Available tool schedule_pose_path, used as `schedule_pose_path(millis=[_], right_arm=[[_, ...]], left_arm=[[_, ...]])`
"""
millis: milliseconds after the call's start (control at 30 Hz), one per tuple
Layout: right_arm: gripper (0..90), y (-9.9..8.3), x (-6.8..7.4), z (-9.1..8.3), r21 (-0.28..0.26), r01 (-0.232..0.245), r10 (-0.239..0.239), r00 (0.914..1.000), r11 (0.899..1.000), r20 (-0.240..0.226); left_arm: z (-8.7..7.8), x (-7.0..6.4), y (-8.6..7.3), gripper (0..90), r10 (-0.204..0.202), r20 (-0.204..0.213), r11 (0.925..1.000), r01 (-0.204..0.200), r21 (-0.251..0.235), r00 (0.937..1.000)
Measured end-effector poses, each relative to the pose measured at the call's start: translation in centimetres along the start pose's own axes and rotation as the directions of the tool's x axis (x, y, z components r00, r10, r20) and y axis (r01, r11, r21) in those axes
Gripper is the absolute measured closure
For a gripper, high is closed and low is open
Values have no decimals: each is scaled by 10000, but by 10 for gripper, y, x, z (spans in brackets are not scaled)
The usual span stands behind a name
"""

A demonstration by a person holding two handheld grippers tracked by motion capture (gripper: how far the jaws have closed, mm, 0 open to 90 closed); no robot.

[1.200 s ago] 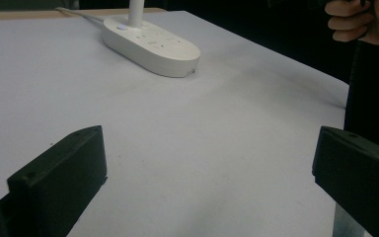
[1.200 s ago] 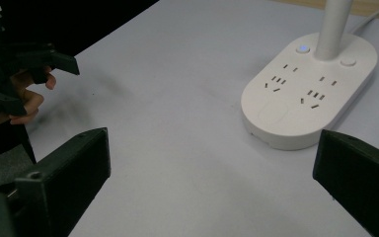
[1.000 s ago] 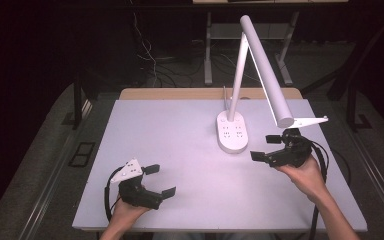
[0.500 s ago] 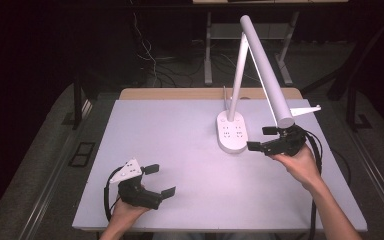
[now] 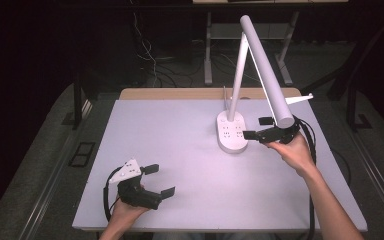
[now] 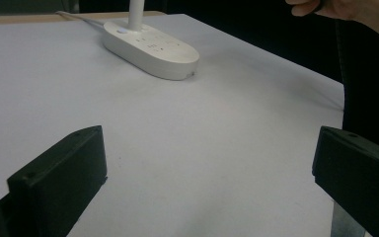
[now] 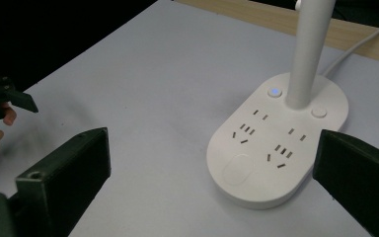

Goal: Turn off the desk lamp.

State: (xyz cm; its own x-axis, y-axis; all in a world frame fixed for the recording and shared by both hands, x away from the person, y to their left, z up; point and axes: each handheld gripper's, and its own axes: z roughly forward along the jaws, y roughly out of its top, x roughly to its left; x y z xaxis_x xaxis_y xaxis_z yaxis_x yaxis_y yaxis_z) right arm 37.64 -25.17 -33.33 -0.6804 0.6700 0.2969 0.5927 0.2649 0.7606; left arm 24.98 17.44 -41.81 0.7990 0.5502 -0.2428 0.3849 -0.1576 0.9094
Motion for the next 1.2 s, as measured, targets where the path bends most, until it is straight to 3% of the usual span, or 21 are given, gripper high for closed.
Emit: schedule_pose_path(millis=[800, 867, 1100, 1200], right_arm=[[12, 17, -43, 38, -65, -456, 458, 9987, 9989, 244], [50, 16, -47, 41, -85, -509, 511, 9984, 9987, 245], [51, 14, -61, 51, -200, -827, 834, 9959, 9964, 350], [132, 13, -66, 53, -169, -906, 913, 9947, 9957, 474]], left_arm=[[-1, 1, 0, 0, -32, 10, 10000, 32, -2, 10000], [-1, 1, 0, 0, -38, 12, 10000, 38, -13, 10000], [-1, 2, 0, 0, -48, 7, 10000, 48, -26, 10000], [-1, 2, 0, 0, -49, 9, 10000, 49, -24, 10000]])
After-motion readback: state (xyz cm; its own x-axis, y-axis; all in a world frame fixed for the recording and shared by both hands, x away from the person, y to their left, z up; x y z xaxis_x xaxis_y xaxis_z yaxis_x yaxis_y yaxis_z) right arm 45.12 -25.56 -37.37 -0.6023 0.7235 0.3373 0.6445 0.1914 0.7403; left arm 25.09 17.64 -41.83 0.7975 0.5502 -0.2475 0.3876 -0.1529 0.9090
